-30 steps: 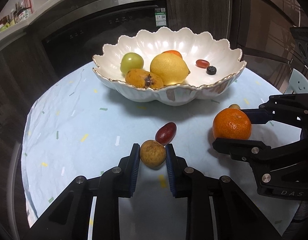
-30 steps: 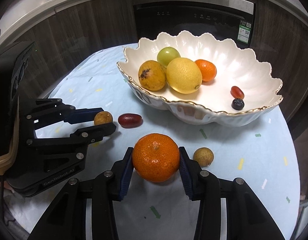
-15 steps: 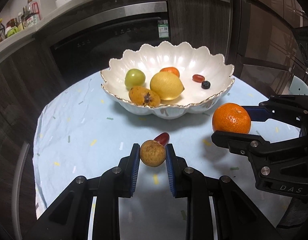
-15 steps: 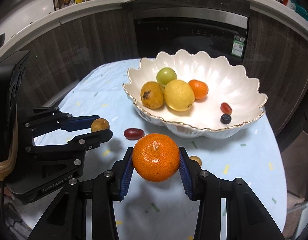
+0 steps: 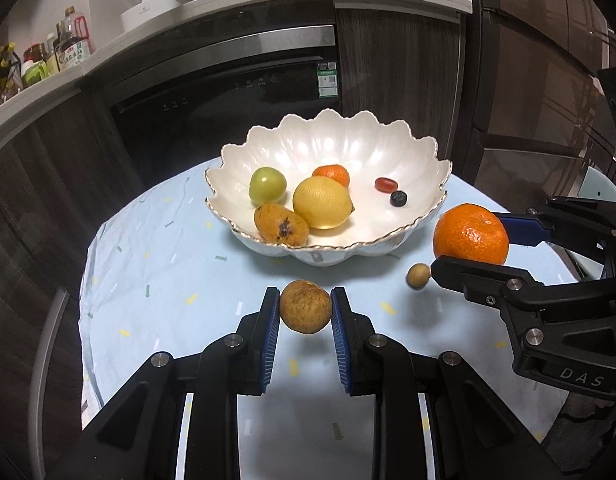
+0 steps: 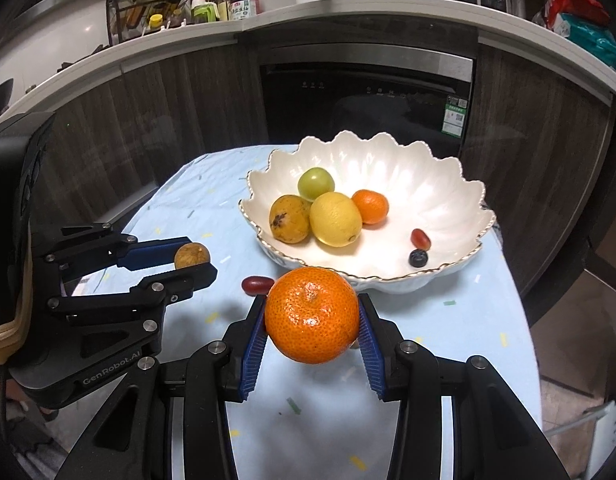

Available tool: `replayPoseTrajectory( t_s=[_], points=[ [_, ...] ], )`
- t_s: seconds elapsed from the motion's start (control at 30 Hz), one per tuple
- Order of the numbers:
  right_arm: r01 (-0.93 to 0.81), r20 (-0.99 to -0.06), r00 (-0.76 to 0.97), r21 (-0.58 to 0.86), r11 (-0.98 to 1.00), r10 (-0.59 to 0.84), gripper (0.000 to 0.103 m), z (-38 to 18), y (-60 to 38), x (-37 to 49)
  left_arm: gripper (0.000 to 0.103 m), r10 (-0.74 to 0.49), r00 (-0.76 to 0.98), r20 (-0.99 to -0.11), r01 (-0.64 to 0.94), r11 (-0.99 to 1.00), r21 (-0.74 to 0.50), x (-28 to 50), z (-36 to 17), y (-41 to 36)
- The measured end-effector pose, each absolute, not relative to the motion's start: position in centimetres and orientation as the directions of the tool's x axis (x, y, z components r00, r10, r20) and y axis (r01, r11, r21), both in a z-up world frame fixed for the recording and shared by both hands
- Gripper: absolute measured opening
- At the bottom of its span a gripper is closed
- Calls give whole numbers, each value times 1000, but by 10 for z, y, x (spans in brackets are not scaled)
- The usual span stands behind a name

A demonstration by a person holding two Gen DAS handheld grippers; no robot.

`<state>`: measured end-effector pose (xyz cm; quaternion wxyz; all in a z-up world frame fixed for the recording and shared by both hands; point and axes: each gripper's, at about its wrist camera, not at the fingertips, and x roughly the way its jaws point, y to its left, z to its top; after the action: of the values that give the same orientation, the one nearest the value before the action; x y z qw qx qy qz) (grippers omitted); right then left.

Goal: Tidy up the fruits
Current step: 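Lift the brown fruit and mandarin and carry them over the white bowl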

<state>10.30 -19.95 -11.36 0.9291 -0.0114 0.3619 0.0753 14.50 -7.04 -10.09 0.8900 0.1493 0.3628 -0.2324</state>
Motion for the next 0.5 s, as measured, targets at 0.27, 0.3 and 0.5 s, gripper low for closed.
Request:
replayPoseTrajectory(
  t_s=[0.27,0.3,0.5],
  points=[
    [-115,-654,749,31,993,107,44,-100,-214,101,26,-310,643,-700,517,851,97,146,-87,-83],
    [-111,-650,752,30,993,104,44,-98,-216,101,26,-311,644,-699,516,851,96,147,-85,-85],
    [-86,-631,772,27,996,84,44,-85,-230,104,26,-320,652,-687,518,850,95,152,-75,-96]
  ],
)
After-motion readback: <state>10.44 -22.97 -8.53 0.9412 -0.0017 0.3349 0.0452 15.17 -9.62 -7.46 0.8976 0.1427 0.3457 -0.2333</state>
